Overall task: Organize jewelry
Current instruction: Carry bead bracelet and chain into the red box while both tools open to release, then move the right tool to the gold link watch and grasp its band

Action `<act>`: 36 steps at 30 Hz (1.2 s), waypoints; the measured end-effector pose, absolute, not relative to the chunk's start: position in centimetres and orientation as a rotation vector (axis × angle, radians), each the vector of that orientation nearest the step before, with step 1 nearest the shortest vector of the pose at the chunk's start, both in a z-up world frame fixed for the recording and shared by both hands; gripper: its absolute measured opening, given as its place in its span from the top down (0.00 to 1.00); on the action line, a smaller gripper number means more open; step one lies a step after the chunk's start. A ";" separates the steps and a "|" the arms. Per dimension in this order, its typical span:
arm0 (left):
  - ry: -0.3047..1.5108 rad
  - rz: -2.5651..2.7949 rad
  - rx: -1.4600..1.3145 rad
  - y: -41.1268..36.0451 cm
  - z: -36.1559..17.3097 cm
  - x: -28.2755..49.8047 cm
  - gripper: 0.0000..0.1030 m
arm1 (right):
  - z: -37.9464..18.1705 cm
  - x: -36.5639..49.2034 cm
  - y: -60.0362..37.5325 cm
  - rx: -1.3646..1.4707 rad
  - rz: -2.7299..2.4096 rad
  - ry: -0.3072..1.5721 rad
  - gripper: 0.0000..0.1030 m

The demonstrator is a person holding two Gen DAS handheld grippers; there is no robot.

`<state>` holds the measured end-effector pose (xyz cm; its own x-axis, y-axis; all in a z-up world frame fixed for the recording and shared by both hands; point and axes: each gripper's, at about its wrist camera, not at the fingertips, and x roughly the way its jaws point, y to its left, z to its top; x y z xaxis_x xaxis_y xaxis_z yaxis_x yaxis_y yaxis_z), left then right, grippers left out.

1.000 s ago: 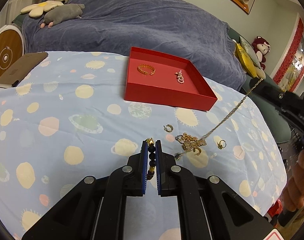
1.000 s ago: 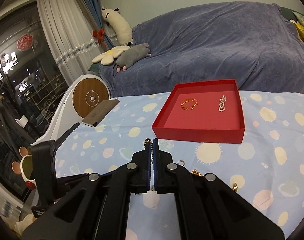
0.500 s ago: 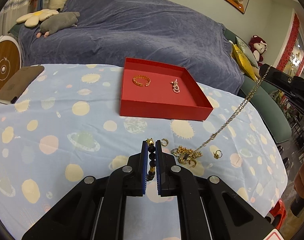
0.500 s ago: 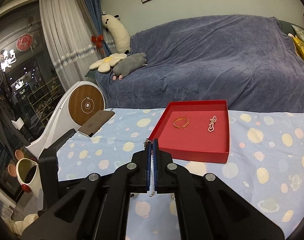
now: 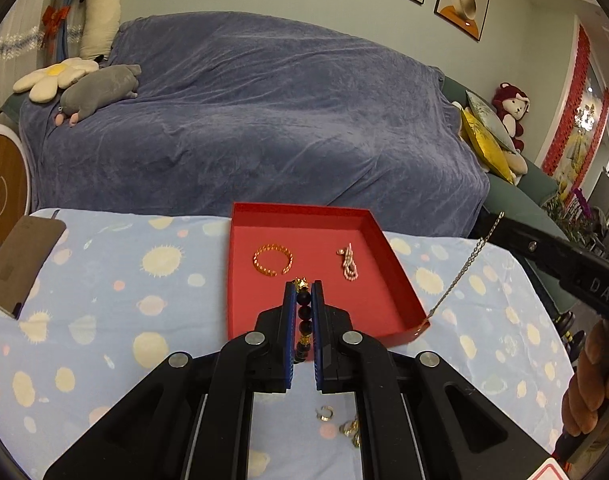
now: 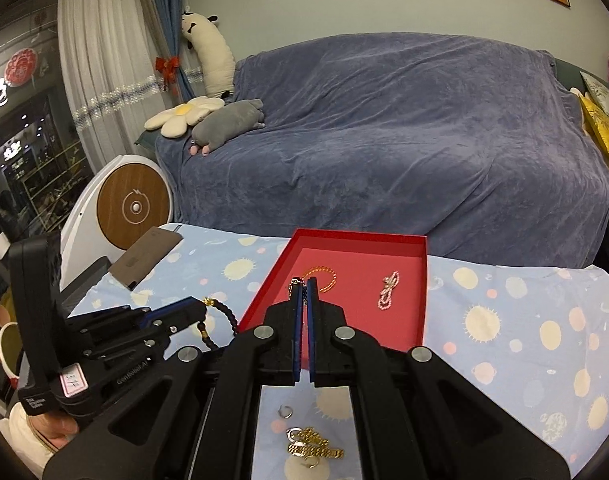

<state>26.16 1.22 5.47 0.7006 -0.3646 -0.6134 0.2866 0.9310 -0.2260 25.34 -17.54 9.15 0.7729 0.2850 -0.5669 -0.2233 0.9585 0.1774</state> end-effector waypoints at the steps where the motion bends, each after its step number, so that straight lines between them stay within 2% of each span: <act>1: 0.708 -0.360 -0.125 1.1 5.6 27.1 0.95 | 9.2 26.1 -17.9 0.103 0.263 0.633 0.99; 10: 0.759 -0.355 -0.137 -1.0 3.3 33.9 0.95 | 6.7 31.6 -19.1 0.101 0.176 0.668 0.99; 21: 0.829 -0.299 -0.105 -2.1 -1.3 36.9 0.95 | 0.0 35.7 -19.5 0.075 0.104 0.777 0.97; 23: 0.831 -0.273 -0.112 -1.9 -2.1 37.2 0.89 | -0.7 35.9 -19.7 0.076 0.092 0.787 0.96; 25: 0.833 -0.232 -0.112 -1.5 -2.5 37.5 0.72 | -1.2 35.8 -19.9 0.075 0.078 0.788 0.93; 26: 0.825 -0.214 -0.119 -1.3 -2.7 37.4 0.63 | -1.4 35.7 -20.1 0.074 0.071 0.787 0.83; 27: 0.818 -0.202 -0.124 -1.0 -2.8 37.3 0.57 | -1.5 35.6 -20.2 0.068 0.061 0.785 0.77; 28: 0.817 -0.189 -0.125 -0.8 -2.9 37.2 0.54 | -1.6 35.4 -20.3 0.060 0.054 0.780 0.67; 29: 0.815 -0.183 -0.126 -0.5 -3.0 37.2 0.51 | -1.7 35.1 -20.3 0.049 0.047 0.776 0.65; 36: 0.795 -0.174 -0.104 0.8 -3.0 34.9 0.46 | -2.4 34.0 -19.8 -0.059 0.018 0.828 0.65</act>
